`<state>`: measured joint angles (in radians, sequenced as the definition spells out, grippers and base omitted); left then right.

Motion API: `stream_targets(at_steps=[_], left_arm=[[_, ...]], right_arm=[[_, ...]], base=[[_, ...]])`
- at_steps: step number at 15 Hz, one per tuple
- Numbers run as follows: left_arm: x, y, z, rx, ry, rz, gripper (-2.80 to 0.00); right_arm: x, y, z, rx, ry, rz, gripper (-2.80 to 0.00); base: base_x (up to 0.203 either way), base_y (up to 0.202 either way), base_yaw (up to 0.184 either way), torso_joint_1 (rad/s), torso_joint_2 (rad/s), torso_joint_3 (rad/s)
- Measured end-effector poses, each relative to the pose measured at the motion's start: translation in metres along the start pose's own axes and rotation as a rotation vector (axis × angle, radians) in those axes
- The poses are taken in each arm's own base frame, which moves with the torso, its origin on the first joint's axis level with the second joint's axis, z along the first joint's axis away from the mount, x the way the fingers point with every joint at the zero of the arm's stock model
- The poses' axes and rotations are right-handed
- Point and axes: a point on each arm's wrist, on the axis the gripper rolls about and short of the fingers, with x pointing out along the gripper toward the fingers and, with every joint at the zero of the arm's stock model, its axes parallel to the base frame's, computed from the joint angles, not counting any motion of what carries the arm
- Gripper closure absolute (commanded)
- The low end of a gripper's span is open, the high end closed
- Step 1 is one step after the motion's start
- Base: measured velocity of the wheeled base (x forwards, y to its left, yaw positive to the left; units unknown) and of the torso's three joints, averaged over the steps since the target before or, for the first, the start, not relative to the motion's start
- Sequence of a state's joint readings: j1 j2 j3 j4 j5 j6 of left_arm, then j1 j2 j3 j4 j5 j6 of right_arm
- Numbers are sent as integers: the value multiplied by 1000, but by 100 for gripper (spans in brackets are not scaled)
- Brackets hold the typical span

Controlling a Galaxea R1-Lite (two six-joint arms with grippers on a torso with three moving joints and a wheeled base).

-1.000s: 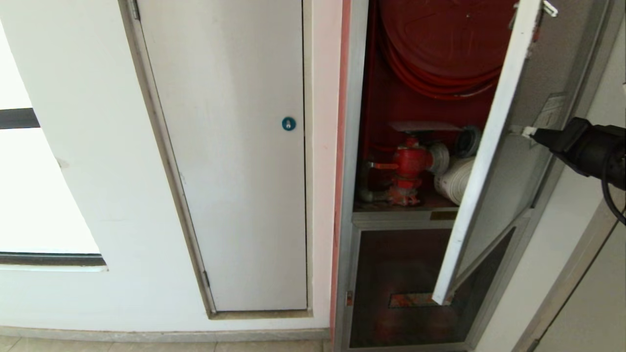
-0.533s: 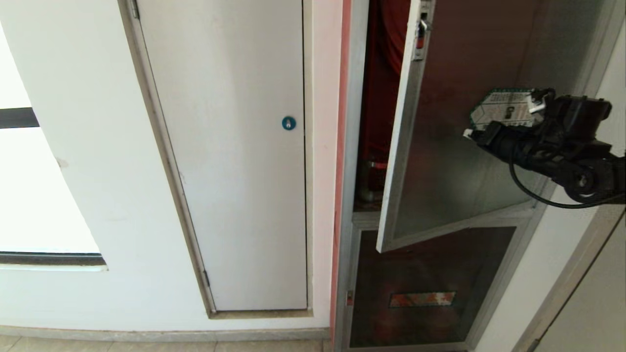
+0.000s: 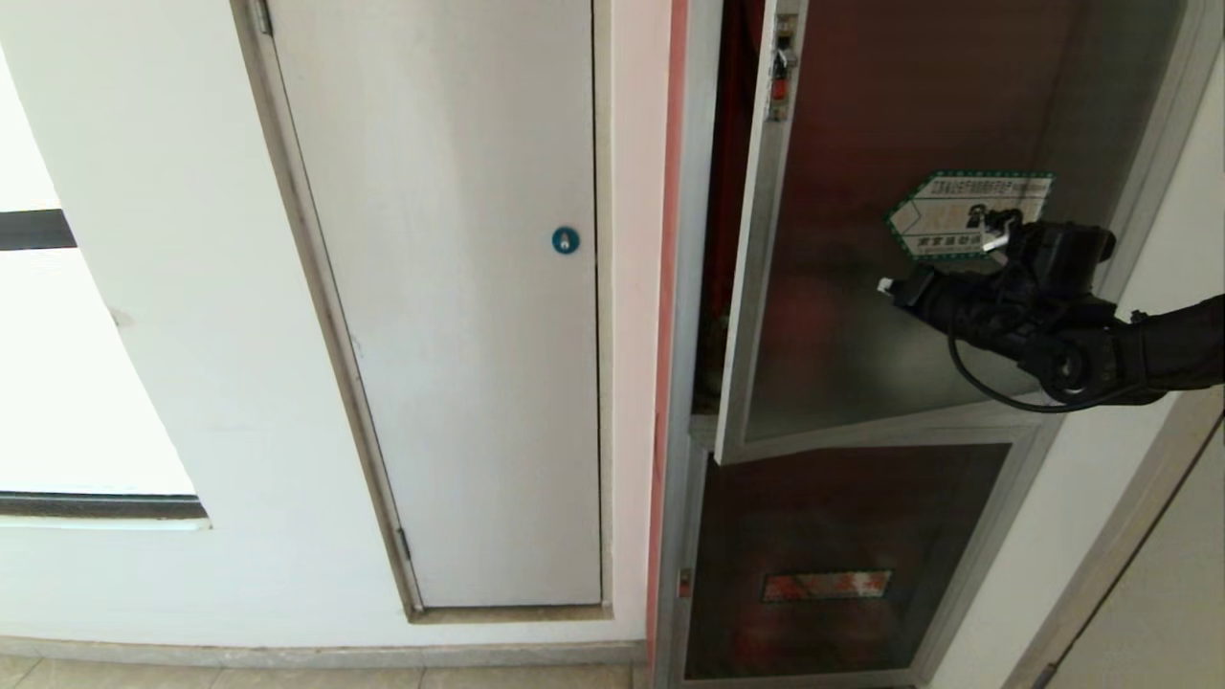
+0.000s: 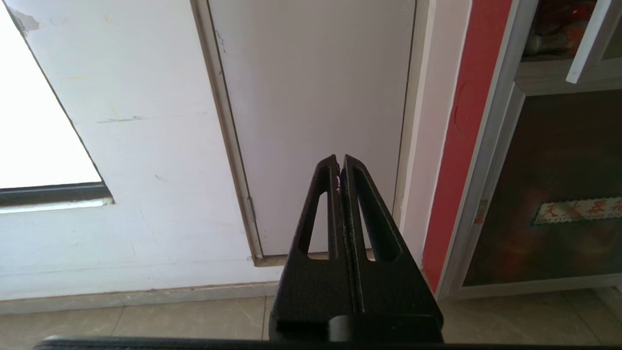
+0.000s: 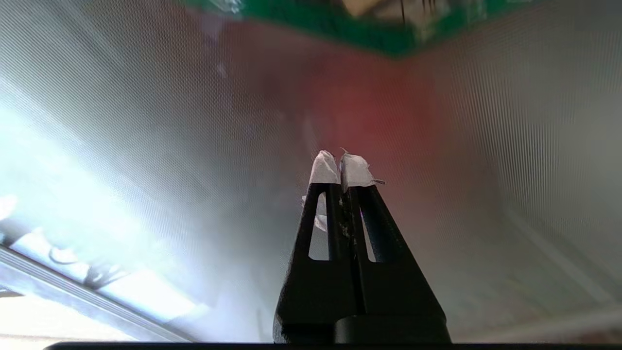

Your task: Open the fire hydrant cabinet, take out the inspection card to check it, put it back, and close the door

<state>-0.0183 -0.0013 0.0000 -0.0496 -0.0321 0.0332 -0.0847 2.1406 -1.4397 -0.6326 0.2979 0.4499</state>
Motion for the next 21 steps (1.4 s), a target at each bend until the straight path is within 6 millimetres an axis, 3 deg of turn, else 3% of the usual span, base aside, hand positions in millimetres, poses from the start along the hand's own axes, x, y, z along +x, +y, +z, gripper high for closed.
stream_targets(at_steps=[3,6,9,14,18,21], left_arm=[[0,0,0,0,0,0,0],[0,0,0,0,0,0,0],[0,0,0,0,0,0,0],[0,0,0,0,0,0,0],[0,0,0,0,0,0,0],[0,0,0,0,0,0,0]], right_arm=[[-25,11,-2,9,21,-26,0],[-71,34,5,7,24,-19,0],[-137,62,-1,7,45,1,0],[-266,104,-22,-27,42,97,0],[-364,116,-36,-133,-28,96,0],[-416,112,-57,-213,-76,1,0]], base=[[0,0,0,0,0,0],[0,0,0,0,0,0],[0,0,0,0,0,0],[0,0,0,0,0,0],[0,0,0,0,0,0],[0,0,0,0,0,0]])
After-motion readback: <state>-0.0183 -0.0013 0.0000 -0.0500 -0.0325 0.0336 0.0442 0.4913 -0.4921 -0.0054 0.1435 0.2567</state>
